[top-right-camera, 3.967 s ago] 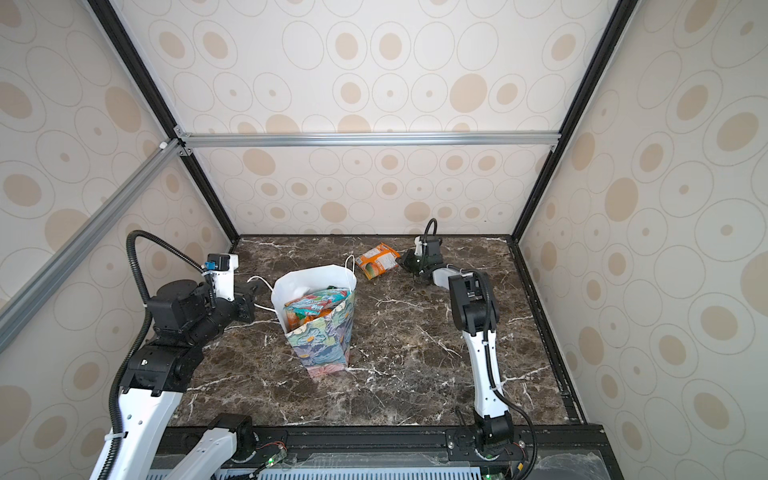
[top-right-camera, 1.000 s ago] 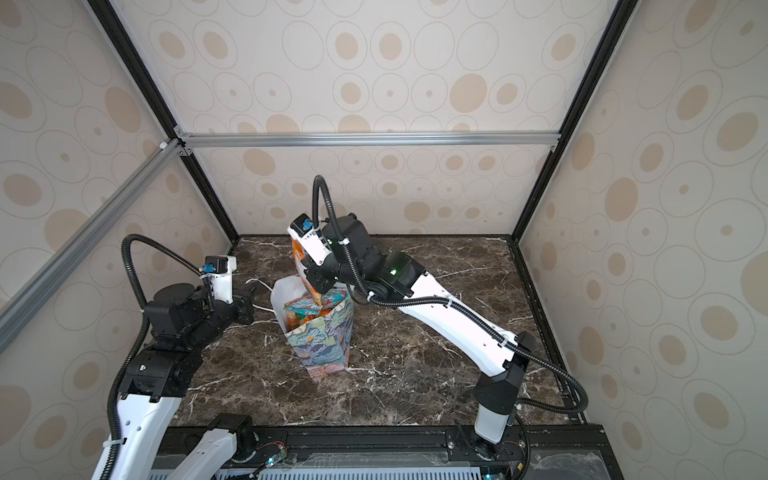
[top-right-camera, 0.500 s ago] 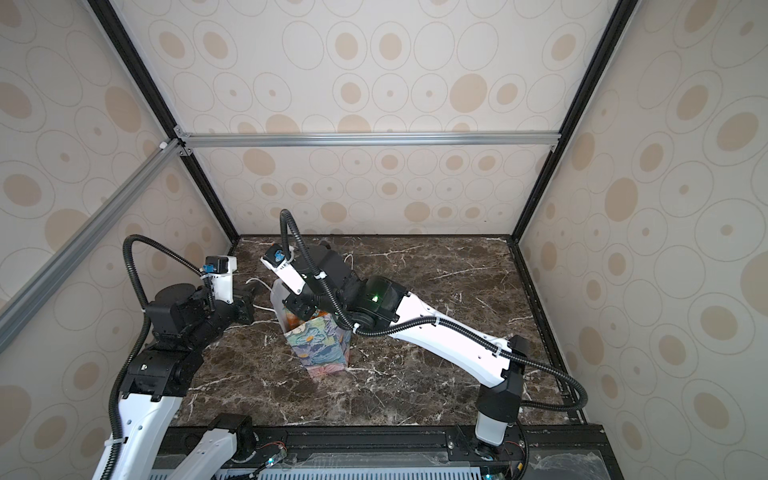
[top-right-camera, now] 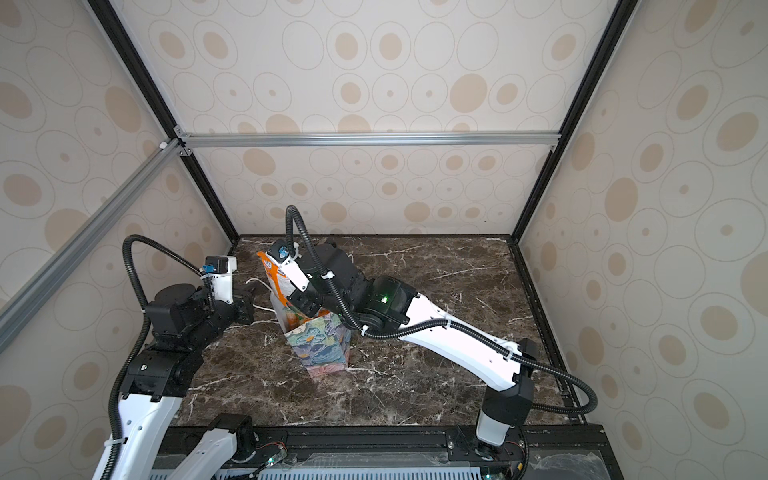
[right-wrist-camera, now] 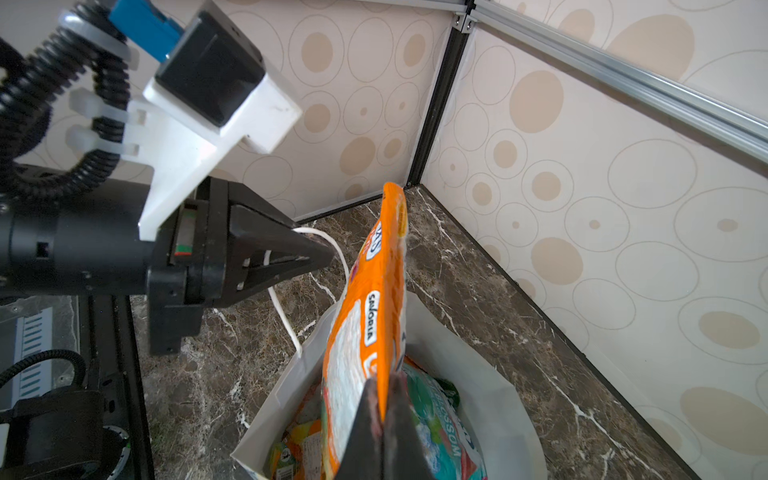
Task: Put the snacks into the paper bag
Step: 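Carry the orange packet with the right gripper over the bag opening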
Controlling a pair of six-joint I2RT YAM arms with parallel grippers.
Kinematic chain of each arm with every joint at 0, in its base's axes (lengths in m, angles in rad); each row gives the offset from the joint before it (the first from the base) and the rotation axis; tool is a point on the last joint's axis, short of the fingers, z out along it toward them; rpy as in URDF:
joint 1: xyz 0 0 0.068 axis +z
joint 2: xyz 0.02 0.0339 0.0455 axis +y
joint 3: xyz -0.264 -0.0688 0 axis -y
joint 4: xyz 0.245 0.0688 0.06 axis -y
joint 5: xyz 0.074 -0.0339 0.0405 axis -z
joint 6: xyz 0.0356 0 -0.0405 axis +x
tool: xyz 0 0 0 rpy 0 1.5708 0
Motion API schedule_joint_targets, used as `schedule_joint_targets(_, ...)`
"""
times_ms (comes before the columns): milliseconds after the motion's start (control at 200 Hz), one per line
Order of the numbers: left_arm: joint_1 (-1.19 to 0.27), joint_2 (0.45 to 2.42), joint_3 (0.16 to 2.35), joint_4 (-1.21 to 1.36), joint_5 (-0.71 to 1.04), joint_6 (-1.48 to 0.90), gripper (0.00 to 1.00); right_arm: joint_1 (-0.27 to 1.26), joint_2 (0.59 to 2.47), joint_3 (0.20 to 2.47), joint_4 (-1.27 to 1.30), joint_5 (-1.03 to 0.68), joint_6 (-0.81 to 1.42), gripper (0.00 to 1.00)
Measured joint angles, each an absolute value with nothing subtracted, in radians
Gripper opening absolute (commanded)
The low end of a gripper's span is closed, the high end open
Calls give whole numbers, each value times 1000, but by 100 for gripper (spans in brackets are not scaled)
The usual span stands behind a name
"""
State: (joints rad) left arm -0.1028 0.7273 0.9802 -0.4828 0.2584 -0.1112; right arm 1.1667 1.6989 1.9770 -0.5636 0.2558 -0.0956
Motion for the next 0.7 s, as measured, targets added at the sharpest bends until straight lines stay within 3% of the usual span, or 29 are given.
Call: schedule_joint_targets(700,-103,720,979,-483,239,-111,4,1244,1616,1798,-509,395,6,0)
